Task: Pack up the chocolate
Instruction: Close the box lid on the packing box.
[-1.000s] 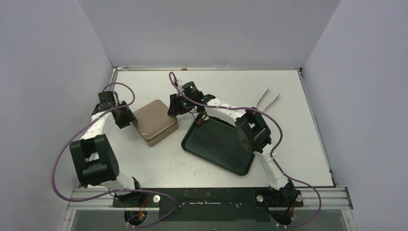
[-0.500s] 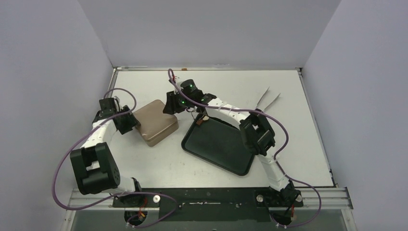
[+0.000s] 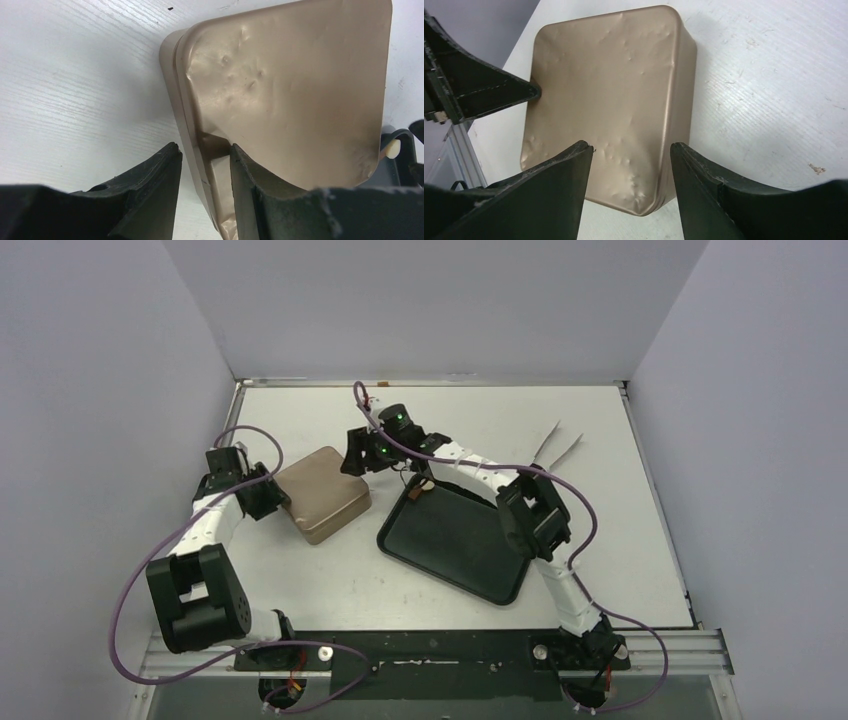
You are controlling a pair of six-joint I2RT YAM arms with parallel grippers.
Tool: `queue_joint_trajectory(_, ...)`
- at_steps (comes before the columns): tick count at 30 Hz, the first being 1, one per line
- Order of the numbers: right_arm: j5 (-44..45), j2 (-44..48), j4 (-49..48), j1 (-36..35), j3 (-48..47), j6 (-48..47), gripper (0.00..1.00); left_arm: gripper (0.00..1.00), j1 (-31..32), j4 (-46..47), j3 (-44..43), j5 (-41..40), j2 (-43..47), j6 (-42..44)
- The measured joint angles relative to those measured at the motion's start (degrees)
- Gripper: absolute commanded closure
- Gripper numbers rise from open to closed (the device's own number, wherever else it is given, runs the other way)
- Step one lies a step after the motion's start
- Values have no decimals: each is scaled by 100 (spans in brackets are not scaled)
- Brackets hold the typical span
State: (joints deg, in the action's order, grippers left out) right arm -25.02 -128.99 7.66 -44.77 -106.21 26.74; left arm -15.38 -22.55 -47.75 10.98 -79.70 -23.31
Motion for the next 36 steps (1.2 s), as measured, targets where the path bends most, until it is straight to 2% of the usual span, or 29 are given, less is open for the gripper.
queue_joint_trajectory(9, -111, -647, 160, 55, -382, 76, 39, 58, -4, 111, 153, 356, 94, -157)
queue_joint_trajectory(16, -498, -835, 59, 48, -638, 293, 42, 59, -4, 129, 197, 389, 105, -153)
queue_joint_trajectory(28, -876, -848, -796, 120, -330, 721, 45, 59, 7, 72, 330, 382, 227, -142)
queue_joint_trajectory(36, -796, -813, -804, 120, -203, 719, 44, 59, 92, 50, 444, 385, 573, -149)
